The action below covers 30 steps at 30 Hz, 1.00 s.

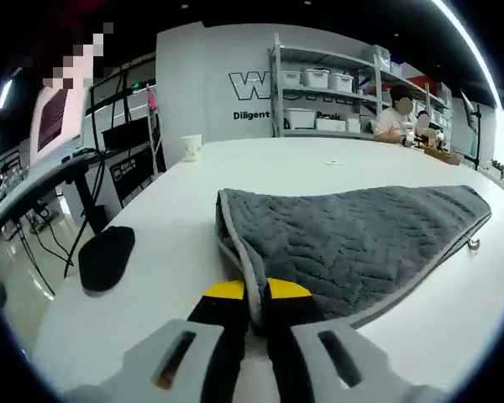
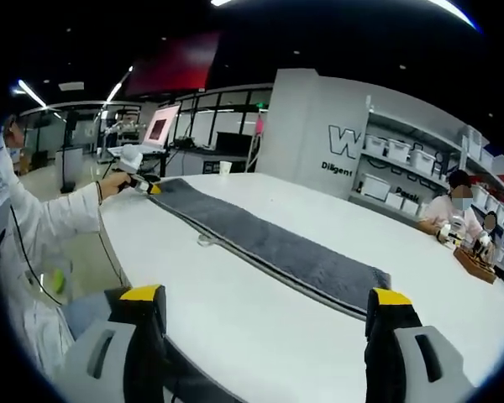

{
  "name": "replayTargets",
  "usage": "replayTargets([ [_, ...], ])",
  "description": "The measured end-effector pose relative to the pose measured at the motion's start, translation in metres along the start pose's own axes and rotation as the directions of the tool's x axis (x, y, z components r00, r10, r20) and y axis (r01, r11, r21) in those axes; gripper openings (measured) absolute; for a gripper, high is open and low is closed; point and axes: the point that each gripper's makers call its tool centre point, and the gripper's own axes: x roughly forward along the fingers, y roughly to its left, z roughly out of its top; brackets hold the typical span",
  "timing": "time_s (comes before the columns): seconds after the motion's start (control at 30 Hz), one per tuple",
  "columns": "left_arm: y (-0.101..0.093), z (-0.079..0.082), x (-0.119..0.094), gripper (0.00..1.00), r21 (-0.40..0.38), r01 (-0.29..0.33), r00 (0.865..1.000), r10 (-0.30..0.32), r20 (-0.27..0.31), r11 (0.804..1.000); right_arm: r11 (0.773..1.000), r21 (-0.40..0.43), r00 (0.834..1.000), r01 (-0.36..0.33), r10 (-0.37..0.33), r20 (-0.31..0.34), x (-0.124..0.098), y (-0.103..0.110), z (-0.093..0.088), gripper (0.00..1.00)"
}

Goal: Open the folded towel by lifting each exposed corner and separating the folded layers until the towel lies flat within the target outline without major curled edges

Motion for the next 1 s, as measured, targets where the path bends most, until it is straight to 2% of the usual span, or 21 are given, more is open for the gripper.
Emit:
replayTargets([
  [0.17,0.001,-0.001,0.000,0.05,-0.006,-0.001,1.000,0.001,-0.001,1.000,1.000,0.000,1.000,0.008,-0.008,-0.009,0.003,-0.008,-0.005,0.99],
  [0.37,0.001,-0.001,0.000,0.06,-0.018,0.008,1.000,-0.008,-0.004,1.000,0.999,-0.039,0.999,0.037,-0.038,-0.010,0.017,-0.032,-0.009,0.93],
  [0.47,0.001,-0.003,-0.002,0.09,-0.029,0.012,1.000,-0.012,-0.009,1.000,0.999,-0.037,0.999,0.031,-0.033,-0.041,0.026,-0.045,-0.017,0.90],
  [0.5,0.002,-0.003,-0.003,0.13,-0.039,0.009,1.000,-0.009,-0.011,0.999,0.999,-0.033,0.998,0.032,-0.034,-0.046,0.027,-0.047,-0.019,0.89],
  [0.6,0.000,-0.003,-0.009,0.33,-0.058,0.025,1.000,-0.026,-0.009,0.998,0.999,-0.020,0.998,0.037,-0.039,-0.058,0.032,-0.057,-0.024,0.88],
  [0.67,-0.007,-0.004,-0.014,0.47,-0.072,0.061,0.998,-0.061,-0.001,0.995,0.999,-0.008,0.997,0.041,-0.041,-0.062,0.035,-0.062,-0.026,0.88],
  [0.8,-0.022,-0.012,-0.024,0.66,-0.105,0.140,0.990,-0.142,-0.011,0.985,0.998,-0.019,0.996,0.057,-0.058,-0.068,0.041,-0.074,-0.027,0.85],
  [0.87,-0.029,-0.011,-0.027,0.66,-0.127,0.182,0.983,-0.182,0.011,0.975,0.997,-0.046,0.994,0.062,-0.066,-0.083,0.045,-0.080,-0.030,0.81],
  [0.93,-0.030,-0.008,-0.029,0.60,-0.132,0.195,0.981,-0.193,0.028,0.972,0.993,-0.104,0.992,0.050,-0.062,-0.109,0.052,-0.087,-0.033,0.74],
  [1.0,-0.031,-0.005,-0.030,0.56,-0.133,0.201,0.980,-0.197,0.039,0.971,0.993,-0.116,0.991,0.029,-0.043,-0.126,0.061,-0.089,-0.037,0.68],
])
